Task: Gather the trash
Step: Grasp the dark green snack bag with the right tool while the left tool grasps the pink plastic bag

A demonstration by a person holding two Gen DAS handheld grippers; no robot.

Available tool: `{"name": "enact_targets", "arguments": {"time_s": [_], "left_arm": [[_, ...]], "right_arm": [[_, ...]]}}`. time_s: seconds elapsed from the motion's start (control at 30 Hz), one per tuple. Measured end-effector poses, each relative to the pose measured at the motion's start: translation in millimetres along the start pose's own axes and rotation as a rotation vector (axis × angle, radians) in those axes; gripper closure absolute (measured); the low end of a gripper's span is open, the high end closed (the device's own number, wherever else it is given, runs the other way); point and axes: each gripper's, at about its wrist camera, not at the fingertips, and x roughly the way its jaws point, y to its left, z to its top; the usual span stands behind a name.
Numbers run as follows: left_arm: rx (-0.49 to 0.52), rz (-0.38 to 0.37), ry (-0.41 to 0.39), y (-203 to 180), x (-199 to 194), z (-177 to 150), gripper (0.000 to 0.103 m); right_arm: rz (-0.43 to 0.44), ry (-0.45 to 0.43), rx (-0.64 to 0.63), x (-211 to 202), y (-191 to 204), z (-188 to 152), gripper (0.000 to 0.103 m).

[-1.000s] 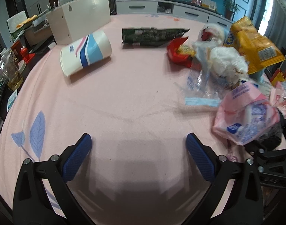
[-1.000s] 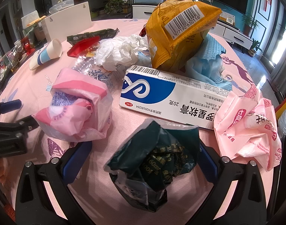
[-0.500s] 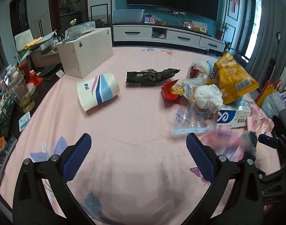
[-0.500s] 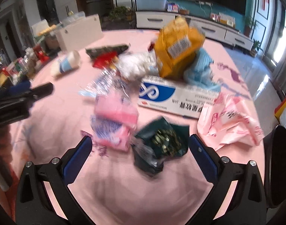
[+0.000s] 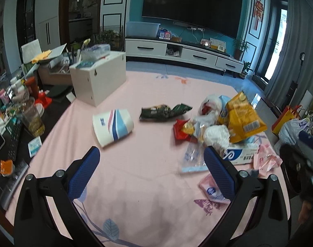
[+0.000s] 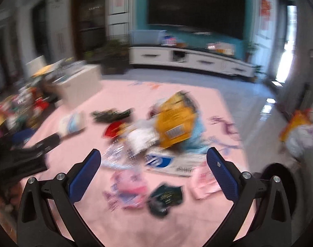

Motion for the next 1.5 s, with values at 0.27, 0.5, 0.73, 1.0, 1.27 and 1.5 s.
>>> {"name": "enact_targets", "arguments": {"time_s": [0.27,0.5,0.73,1.0,1.27,1.5], "left_arm": [[0.032,-0.036,0.017,-12,-3,31,0.002],[-0.056,-0.161,0.159,-3,34,3,0.002],[-0.121,-0.210,0.219,6,57,-20,0.005],[-0.152,-0.263,0.248,5,65,-24,0.020],[-0.127,-0.319,0.250,-4,69,-25,0.021],[-0.104,-0.422,0.321,-23,82,-36,0.020]], "right_arm": [[0.138,-0.004,0.080,10,-12,19,0.002],[0.209,0.111,0.212,47,-35,-7,0.002],[0.167,0.177,0.209,68,-36,-26,0.008],[0.145,0.205,0.264,72,-51,-34,0.021],[0.214,0.240,0.328,74,-71,-43,0.021],[0.233,0.307,0.344,85,-68,-49,0.021]]}}
